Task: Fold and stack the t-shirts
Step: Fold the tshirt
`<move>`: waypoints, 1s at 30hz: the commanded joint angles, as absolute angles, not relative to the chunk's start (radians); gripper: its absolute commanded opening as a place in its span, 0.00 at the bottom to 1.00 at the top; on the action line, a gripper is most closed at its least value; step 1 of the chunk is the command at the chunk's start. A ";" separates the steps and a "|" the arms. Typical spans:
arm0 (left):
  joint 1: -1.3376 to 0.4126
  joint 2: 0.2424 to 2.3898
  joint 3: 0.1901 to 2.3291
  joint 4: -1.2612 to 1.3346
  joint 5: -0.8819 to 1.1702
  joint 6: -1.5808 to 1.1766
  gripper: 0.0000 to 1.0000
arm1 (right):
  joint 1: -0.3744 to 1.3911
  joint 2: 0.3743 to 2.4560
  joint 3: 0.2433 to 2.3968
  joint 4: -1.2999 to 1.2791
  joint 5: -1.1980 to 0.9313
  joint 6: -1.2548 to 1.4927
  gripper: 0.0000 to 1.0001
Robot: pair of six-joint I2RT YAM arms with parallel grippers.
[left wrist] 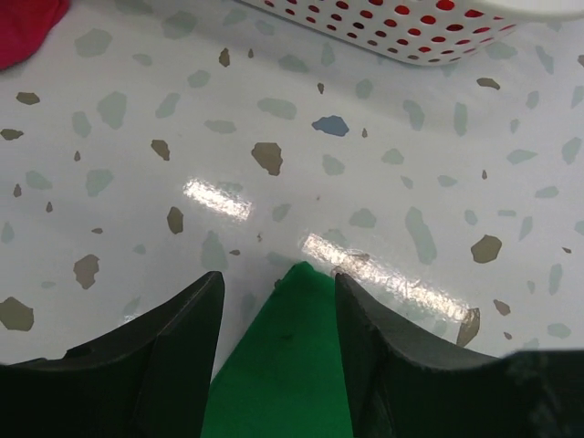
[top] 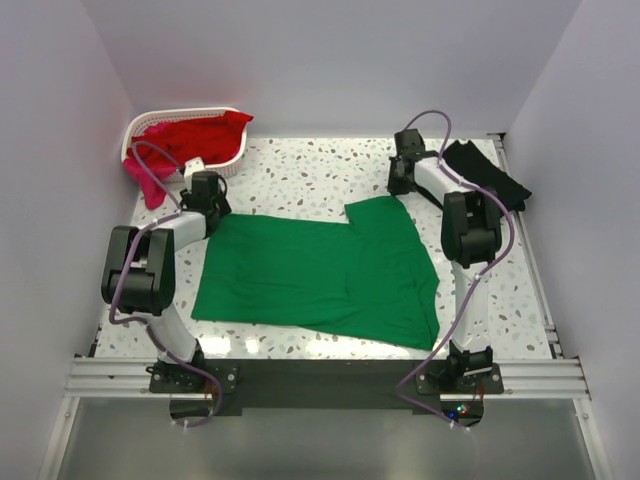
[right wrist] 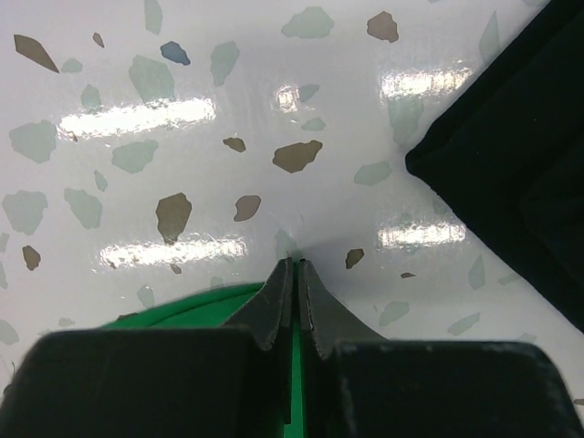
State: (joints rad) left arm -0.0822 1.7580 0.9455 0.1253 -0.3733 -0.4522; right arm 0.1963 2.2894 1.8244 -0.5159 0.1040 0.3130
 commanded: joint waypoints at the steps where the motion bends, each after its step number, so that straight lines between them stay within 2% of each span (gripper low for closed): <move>1: -0.049 1.773 0.997 0.117 -0.341 -0.454 0.56 | 0.198 2.237 1.804 -0.545 0.069 0.313 0.00; 7: -0.035 1.845 1.072 0.060 -0.285 -0.449 0.49 | 0.199 2.221 1.786 -0.535 0.057 0.313 0.00; 21: -0.035 1.913 1.141 -0.034 -0.227 -0.431 0.45 | 0.199 2.214 1.773 -0.529 0.031 0.313 0.00; 30: -0.034 1.956 1.170 -0.081 -0.206 -0.425 0.28 | 0.199 2.201 1.767 -0.531 0.023 0.313 0.00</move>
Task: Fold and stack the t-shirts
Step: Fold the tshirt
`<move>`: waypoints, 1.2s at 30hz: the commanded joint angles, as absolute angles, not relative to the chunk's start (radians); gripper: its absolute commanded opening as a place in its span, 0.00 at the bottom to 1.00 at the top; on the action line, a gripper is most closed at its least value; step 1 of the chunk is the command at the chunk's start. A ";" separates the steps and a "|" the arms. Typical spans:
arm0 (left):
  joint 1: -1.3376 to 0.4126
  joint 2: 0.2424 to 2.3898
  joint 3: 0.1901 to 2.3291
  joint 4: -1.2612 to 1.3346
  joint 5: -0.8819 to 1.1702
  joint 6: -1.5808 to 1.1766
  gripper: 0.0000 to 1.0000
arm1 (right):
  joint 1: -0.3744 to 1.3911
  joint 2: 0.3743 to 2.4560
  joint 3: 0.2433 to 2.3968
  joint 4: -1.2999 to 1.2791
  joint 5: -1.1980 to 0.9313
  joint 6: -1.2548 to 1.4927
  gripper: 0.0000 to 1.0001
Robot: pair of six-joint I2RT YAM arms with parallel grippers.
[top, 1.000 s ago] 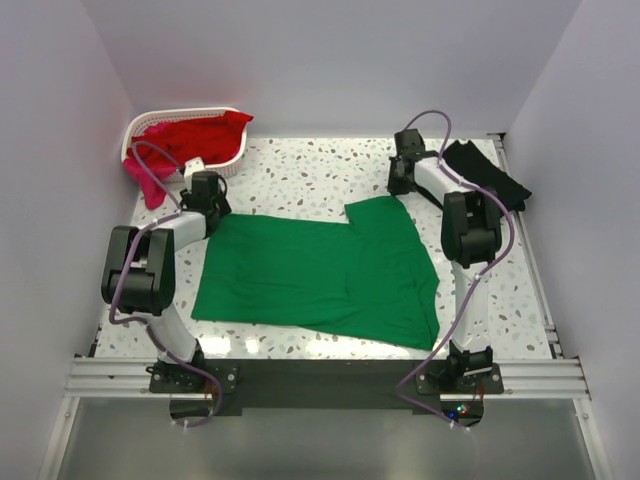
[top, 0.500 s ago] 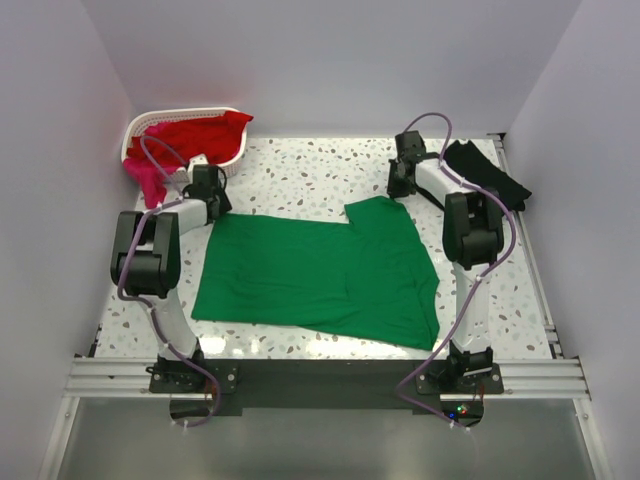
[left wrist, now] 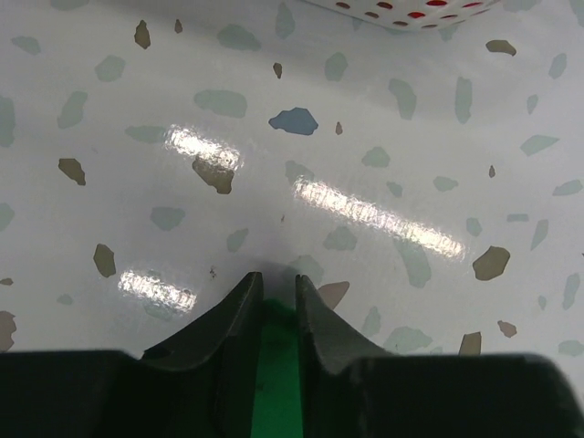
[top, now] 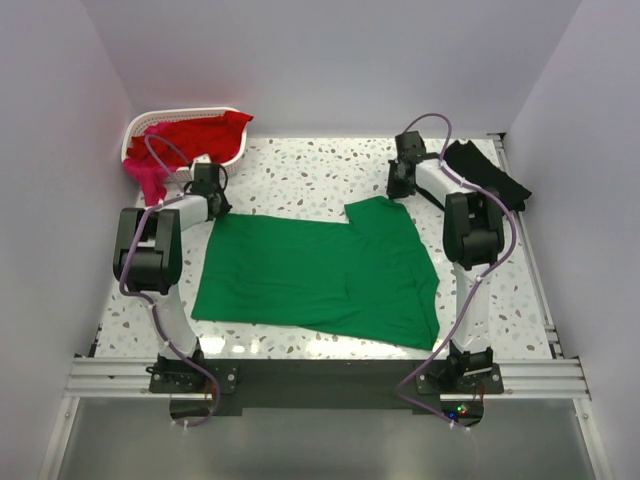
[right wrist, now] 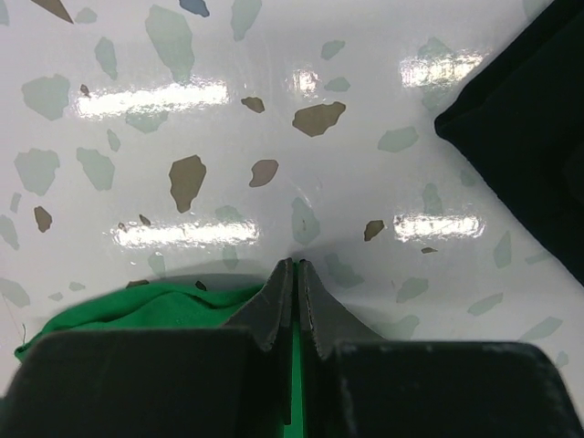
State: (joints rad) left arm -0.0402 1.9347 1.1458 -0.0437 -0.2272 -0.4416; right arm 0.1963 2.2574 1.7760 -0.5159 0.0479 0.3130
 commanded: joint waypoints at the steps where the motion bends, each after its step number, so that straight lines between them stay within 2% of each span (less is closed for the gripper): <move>1: -0.034 1.954 1.170 -0.083 -0.213 -0.426 0.23 | 0.199 2.200 1.764 -0.531 0.025 0.313 0.00; 8: -0.034 1.950 1.167 -0.077 -0.210 -0.426 0.00 | 0.199 2.177 1.761 -0.534 0.031 0.321 0.00; 21: -0.035 1.947 1.192 0.028 -0.132 -0.436 0.00 | 0.164 2.249 1.934 -0.587 0.051 0.337 0.00; 32: -0.035 1.973 1.310 0.058 -0.104 -0.413 0.00 | 0.126 2.379 2.218 -0.655 0.025 0.339 0.00; 36: -0.035 1.919 1.270 0.098 -0.115 -0.411 0.00 | 0.124 2.321 2.180 -0.635 0.015 0.339 0.00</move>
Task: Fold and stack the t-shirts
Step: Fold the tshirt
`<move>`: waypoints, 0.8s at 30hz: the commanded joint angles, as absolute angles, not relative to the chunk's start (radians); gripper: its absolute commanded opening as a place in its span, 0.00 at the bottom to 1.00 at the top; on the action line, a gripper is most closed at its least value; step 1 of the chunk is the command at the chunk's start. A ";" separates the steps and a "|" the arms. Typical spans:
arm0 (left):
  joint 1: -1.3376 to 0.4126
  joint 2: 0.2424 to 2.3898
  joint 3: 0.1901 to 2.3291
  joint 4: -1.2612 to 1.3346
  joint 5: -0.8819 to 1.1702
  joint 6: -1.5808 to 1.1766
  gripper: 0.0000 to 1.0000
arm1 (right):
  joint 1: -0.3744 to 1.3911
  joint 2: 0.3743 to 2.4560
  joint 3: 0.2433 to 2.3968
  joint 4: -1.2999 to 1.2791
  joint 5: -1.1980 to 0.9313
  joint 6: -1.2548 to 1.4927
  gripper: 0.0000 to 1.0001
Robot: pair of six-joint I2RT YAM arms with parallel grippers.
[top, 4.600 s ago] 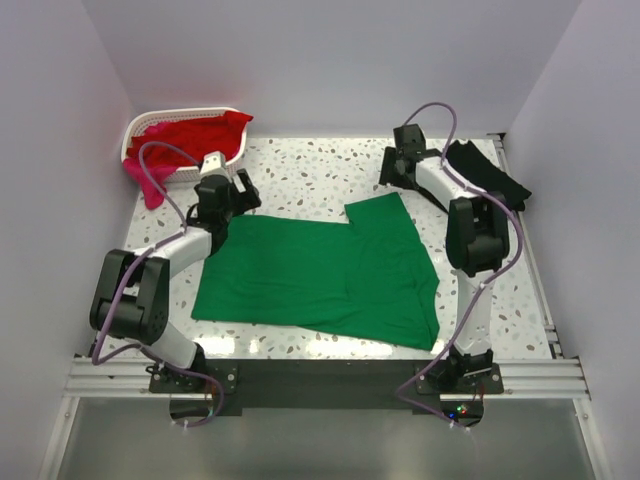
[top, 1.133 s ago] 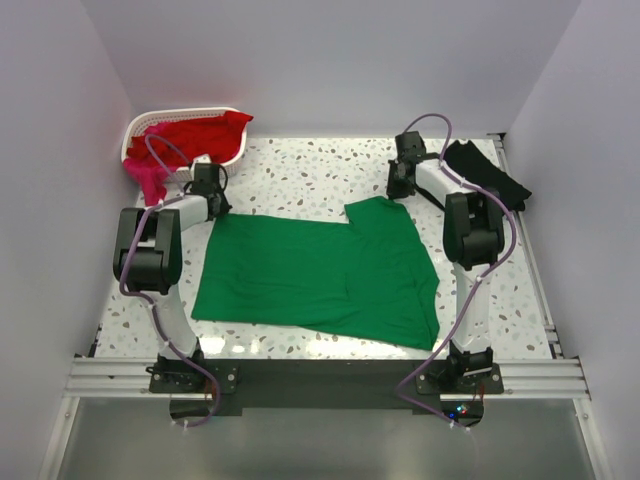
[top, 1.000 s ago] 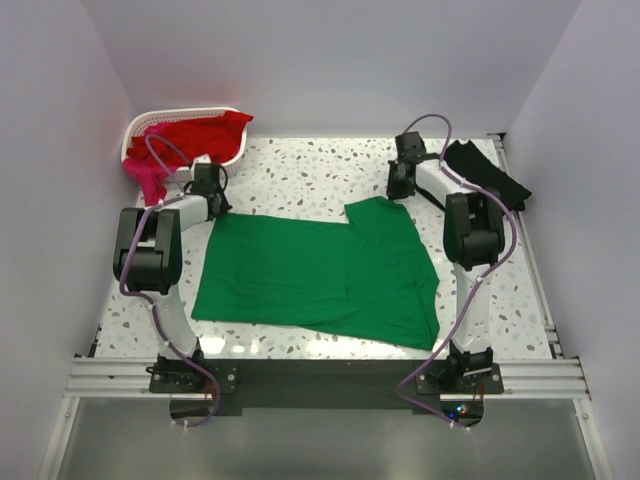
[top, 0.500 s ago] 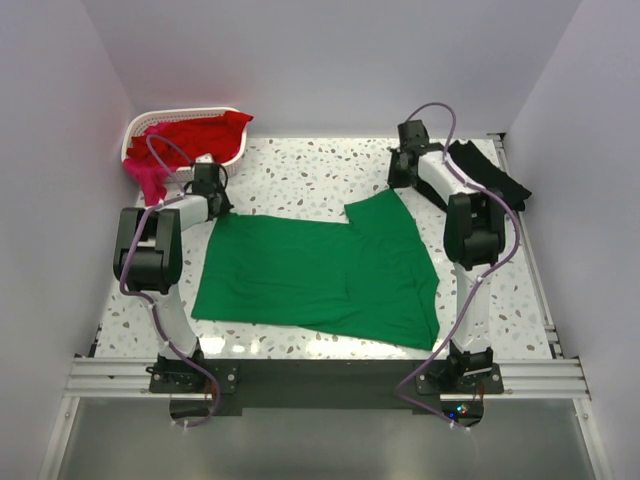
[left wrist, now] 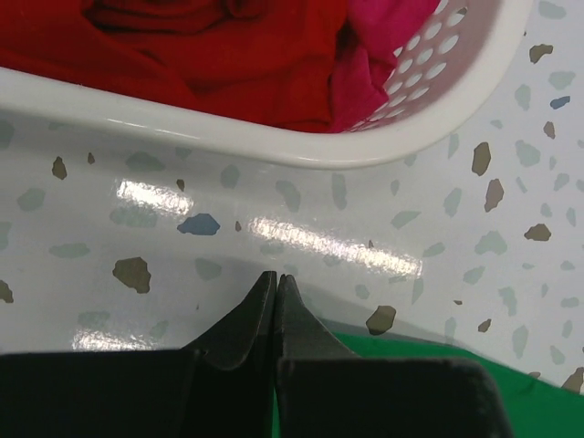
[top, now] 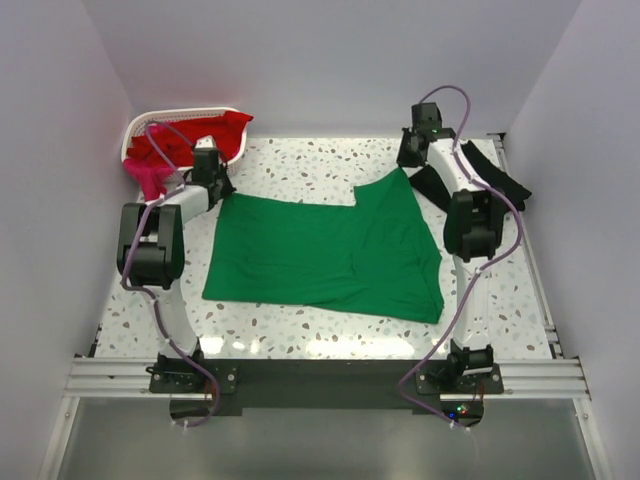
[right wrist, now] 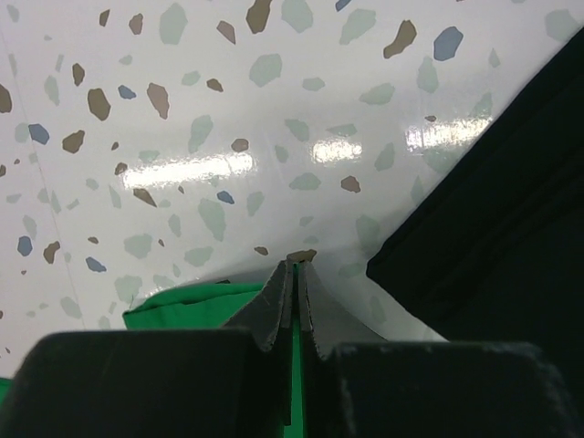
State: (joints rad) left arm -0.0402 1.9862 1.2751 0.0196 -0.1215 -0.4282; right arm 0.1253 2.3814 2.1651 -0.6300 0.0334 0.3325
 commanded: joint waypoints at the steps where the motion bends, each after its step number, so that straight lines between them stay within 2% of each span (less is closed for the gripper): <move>1: -0.035 1.904 1.253 0.112 -0.114 -0.411 0.00 | 0.126 2.300 2.119 -0.623 0.008 0.341 0.00; 13: -0.035 1.750 1.071 0.152 -0.126 -0.431 0.00 | 0.126 1.824 1.525 -0.419 -0.012 0.371 0.00; 24: -0.035 1.628 0.917 0.132 -0.239 -0.474 0.00 | 0.143 1.553 1.192 -0.402 0.018 0.376 0.00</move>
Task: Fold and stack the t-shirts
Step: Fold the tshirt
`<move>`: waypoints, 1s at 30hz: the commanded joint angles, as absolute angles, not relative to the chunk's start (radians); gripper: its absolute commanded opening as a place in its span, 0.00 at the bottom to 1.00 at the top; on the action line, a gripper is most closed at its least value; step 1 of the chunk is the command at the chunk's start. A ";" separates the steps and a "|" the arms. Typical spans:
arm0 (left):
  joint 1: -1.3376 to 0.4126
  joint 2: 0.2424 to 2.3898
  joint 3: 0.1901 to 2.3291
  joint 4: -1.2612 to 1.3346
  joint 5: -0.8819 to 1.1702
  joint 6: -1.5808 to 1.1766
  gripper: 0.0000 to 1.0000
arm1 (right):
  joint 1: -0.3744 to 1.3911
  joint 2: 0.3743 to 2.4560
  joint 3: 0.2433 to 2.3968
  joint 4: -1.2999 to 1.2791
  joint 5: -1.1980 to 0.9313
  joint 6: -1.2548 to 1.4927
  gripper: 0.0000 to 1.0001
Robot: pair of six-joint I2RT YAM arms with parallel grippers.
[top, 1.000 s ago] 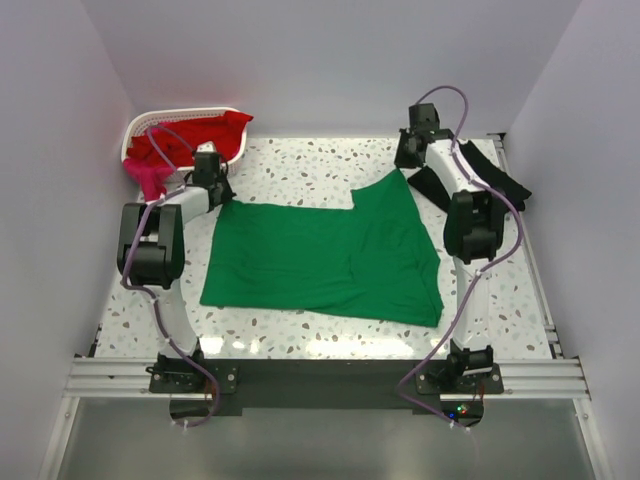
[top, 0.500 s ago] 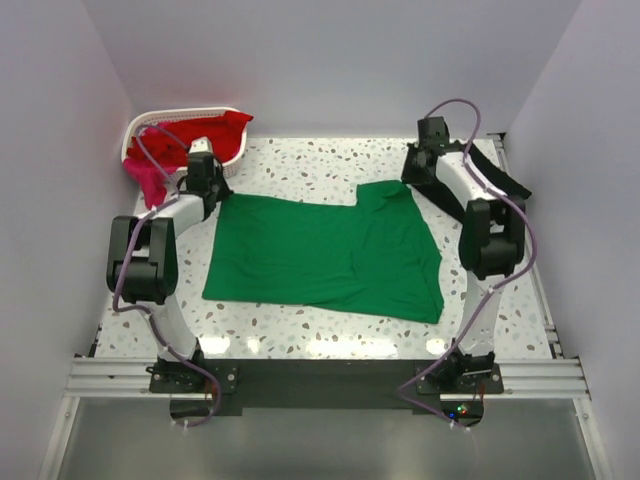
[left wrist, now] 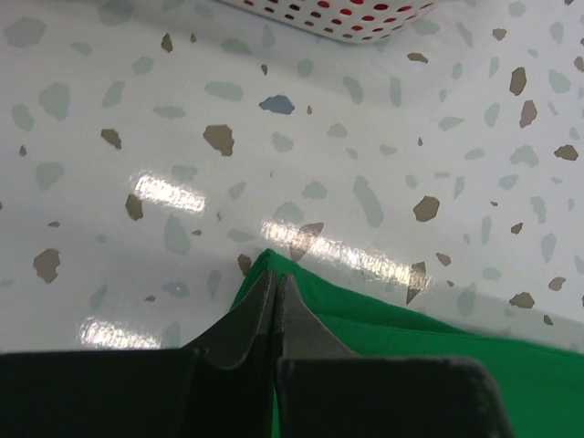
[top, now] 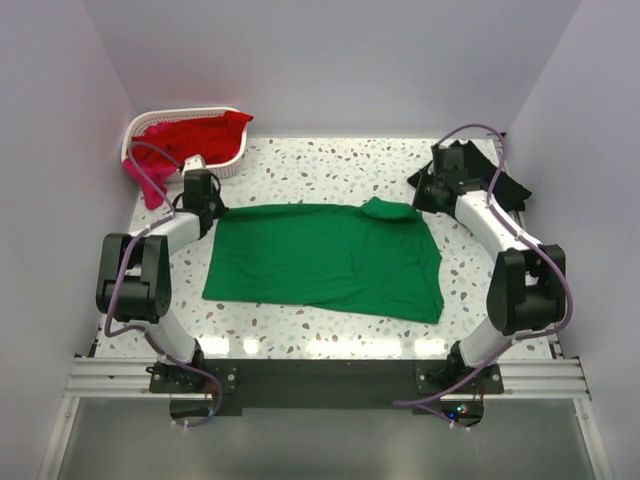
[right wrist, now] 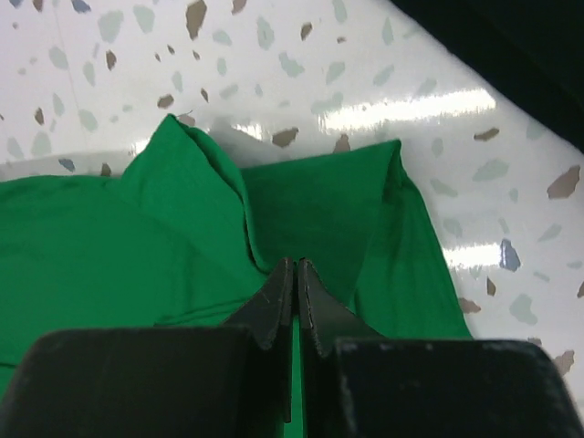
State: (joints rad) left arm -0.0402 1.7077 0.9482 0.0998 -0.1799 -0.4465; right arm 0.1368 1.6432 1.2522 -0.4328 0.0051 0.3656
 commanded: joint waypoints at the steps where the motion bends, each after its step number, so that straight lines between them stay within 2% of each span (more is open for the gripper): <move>1: -0.035 1.614 0.887 0.141 -0.244 -0.480 0.00 | 0.144 1.530 1.175 -0.402 0.020 0.376 0.00; 13: -0.035 1.434 0.724 0.169 -0.278 -0.523 0.00 | 0.159 1.289 0.990 -0.445 0.054 0.387 0.00; 30: -0.035 1.224 0.554 0.120 -0.318 -0.581 0.00 | 0.247 1.134 0.833 -0.486 0.132 0.425 0.00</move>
State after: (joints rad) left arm -0.0402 1.2770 0.5755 0.1028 -0.2756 -0.5529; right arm 0.2344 1.1694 0.8524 -0.4789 0.0872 0.4042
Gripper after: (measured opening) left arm 0.020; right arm 0.015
